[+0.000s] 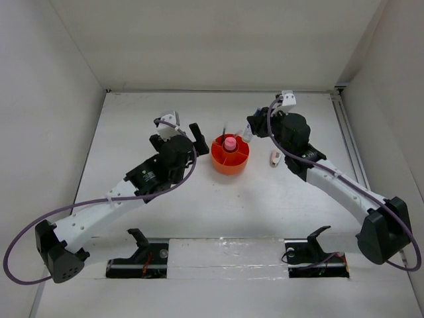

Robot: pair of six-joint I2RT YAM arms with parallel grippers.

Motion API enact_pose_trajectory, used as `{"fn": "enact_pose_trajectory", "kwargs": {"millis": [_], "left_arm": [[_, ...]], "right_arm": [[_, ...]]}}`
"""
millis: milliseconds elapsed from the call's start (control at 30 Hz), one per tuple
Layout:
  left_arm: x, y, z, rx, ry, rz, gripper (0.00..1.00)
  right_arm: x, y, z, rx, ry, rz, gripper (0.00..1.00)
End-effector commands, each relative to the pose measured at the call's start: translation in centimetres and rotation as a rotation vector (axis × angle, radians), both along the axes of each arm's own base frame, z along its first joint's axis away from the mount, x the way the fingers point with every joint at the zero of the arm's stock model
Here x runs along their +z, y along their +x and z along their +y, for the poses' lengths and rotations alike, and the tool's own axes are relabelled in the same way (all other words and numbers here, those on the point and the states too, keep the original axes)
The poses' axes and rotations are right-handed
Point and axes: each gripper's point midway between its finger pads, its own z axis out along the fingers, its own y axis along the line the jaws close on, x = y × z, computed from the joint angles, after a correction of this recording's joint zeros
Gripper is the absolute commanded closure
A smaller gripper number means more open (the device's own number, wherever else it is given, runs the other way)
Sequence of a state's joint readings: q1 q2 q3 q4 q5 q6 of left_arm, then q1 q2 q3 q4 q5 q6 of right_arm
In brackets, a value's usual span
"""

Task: Sort the stationery into containers
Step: Place the stationery in the storage box.

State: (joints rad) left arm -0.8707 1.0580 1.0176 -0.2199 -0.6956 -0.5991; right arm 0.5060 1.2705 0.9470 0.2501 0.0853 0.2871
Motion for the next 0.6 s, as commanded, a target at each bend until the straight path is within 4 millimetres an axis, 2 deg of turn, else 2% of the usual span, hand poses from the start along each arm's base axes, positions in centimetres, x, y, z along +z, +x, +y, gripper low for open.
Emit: {"fn": "enact_pose_trajectory", "kwargs": {"millis": [0, 133, 200, 267, 400, 433, 467, 567], "left_arm": [[-0.7, -0.6, 1.4, 0.079, -0.014, 0.048, 0.00], [-1.3, -1.0, 1.6, 0.069, -0.008, 0.059, 0.00], [-1.3, -1.0, 1.6, 0.069, -0.008, 0.059, 0.00], [-1.3, -1.0, 1.6, 0.066, 0.000, 0.058, 0.00], [-1.0, -1.0, 1.7, 0.066, -0.001, 0.057, 0.00], [-1.0, -1.0, 1.7, 0.066, -0.001, 0.057, 0.00], [-1.0, -1.1, 1.5, 0.058, -0.003, 0.061, 0.00], [-0.8, -1.1, 1.2, 0.038, -0.007, 0.062, 0.00]], "right_arm": [[2.6, 1.5, -0.5, -0.044, 0.008, -0.134, 1.00], [0.9, 2.5, -0.6, -0.054, -0.012, -0.117, 1.00], [0.8, 2.8, -0.6, -0.050, -0.012, -0.117, 1.00], [-0.4, 3.1, -0.3, -0.040, -0.024, -0.095, 1.00], [-1.2, 2.7, 0.2, -0.007, -0.006, -0.109, 1.00], [-2.0, 2.4, 0.3, 0.004, -0.008, -0.103, 1.00], [-1.8, 2.4, 0.3, 0.004, -0.004, -0.112, 1.00], [-2.8, 2.6, 0.1, -0.006, -0.014, -0.093, 1.00]]}}
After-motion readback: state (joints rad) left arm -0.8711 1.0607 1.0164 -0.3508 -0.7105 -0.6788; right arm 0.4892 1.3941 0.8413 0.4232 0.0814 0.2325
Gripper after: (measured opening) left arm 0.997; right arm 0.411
